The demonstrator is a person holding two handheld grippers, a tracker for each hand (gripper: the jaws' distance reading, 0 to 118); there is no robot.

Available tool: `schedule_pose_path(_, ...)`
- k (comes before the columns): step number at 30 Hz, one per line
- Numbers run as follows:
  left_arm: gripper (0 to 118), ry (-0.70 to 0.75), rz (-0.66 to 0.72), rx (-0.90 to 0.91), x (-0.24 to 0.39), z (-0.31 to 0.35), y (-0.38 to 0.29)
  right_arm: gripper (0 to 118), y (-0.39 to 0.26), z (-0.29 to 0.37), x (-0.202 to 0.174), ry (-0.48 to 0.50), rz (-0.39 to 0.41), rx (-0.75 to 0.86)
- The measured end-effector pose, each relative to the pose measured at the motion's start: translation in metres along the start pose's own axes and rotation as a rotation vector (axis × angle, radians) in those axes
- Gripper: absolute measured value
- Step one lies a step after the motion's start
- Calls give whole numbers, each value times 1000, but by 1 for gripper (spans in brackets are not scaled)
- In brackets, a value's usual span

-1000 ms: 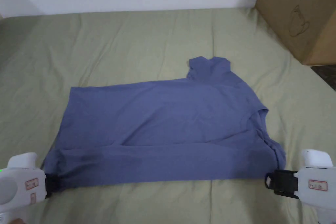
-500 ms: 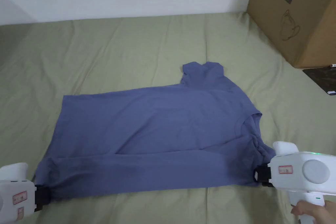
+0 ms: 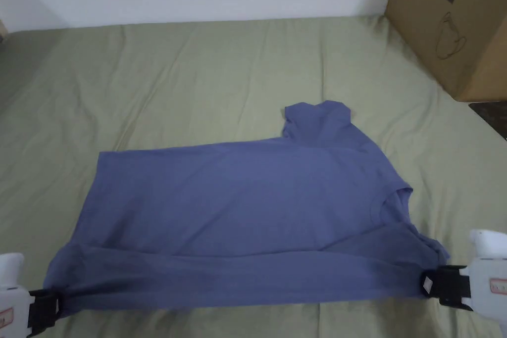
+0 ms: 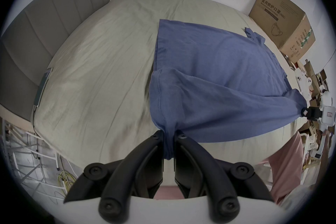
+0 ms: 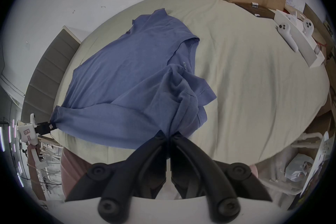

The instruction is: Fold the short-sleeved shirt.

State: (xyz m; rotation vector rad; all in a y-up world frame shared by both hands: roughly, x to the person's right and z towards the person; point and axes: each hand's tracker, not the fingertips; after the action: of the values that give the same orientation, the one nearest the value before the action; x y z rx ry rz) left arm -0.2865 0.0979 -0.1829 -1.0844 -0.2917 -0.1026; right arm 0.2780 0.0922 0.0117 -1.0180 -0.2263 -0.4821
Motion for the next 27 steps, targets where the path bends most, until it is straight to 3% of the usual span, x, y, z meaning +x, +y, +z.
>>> schedule_pose_path(4,10,29,-13,-39,0,-10,-24,5,-26,-8,-2,-16,24,-32)
schedule_pose_path(5,18,29,-10,-41,1,-15,-27,19,-28,-12,-4,-32,36,-37)
schedule_pose_path(7,58,105,-13,-86,4,-20,-28,70,-29,-17,-7,-154,70,-67)
schedule_pose_path(8,77,133,-21,-86,5,-19,-27,83,-29,-16,-8,-167,88,-55)
schedule_pose_path(9,86,114,-21,-66,5,-17,-26,84,-25,-13,-9,-155,92,-39)
schedule_pose_path(11,85,89,3,-25,6,-3,-17,84,-14,-3,-12,-152,96,-17)
schedule_pose_path(13,84,60,50,29,9,8,-4,81,2,7,-16,-134,105,42)
schedule_pose_path(14,78,37,65,50,11,13,3,76,10,11,-21,-119,114,65)
schedule_pose_path(17,0,2,67,114,23,19,20,3,30,15,-36,-110,137,133)
schedule_pose_path(27,0,-12,-13,67,59,-10,44,0,65,-28,-57,-50,105,88)
